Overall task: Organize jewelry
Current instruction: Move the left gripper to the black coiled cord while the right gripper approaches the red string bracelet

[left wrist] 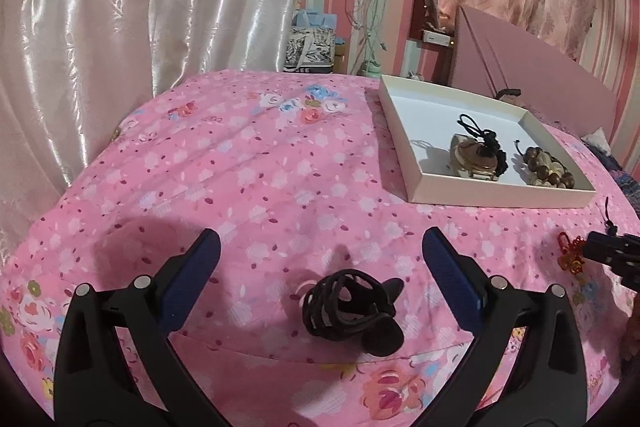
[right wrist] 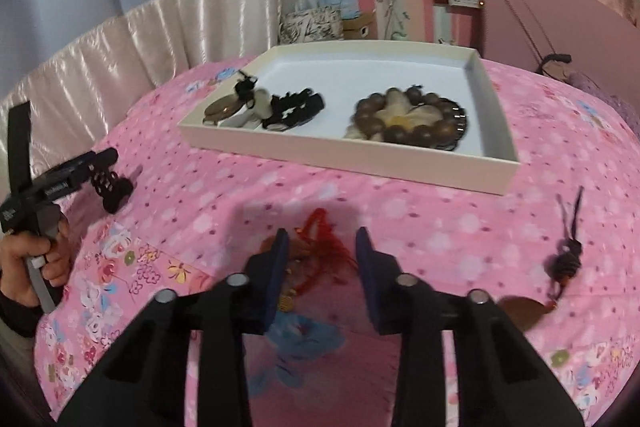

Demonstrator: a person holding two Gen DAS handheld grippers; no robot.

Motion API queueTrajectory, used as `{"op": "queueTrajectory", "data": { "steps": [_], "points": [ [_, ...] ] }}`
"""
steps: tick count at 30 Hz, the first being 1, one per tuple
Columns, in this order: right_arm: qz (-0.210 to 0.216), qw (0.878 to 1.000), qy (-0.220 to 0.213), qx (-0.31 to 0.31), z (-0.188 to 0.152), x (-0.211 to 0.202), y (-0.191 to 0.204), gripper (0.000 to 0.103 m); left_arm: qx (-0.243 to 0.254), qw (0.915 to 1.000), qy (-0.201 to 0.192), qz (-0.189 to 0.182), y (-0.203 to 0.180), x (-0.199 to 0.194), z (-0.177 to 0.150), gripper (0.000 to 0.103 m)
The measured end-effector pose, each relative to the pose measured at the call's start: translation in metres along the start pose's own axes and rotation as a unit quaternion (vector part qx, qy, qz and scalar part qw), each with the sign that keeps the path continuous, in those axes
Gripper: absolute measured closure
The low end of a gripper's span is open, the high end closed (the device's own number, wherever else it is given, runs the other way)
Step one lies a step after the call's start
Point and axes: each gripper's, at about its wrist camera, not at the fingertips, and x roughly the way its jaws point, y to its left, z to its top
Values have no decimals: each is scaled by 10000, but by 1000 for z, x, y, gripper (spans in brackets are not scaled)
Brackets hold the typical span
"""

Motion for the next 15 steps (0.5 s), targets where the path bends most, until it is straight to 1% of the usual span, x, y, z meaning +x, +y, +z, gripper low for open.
{"op": "queueTrajectory", "data": {
  "steps": [1,2,3,5,8,11,15],
  "points": [
    [-50,10000,68,-2,1,4,0,88,27,10000,3,-10,-1,-1,0,3],
    [-79,9999,114,29,2,7,0,94,80,10000,24,-30,-3,-1,-1,3],
    [-85,9999,41,69,0,3,-3,96,126,9999,54,-49,-5,0,-1,3],
    [-136,9993,-262,223,2,-10,-9,97,163,9998,58,-54,-6,-1,-2,3],
    [-163,9971,-590,461,2,-26,-23,97,142,9997,129,-169,-6,0,-3,3],
    [-365,9945,-820,531,1,-37,-32,97,67,9994,197,-269,-3,1,-4,3],
    [-487,9900,-1044,811,-2,-50,-51,97,72,9988,356,-326,-4,6,-7,5]
  ]
}}
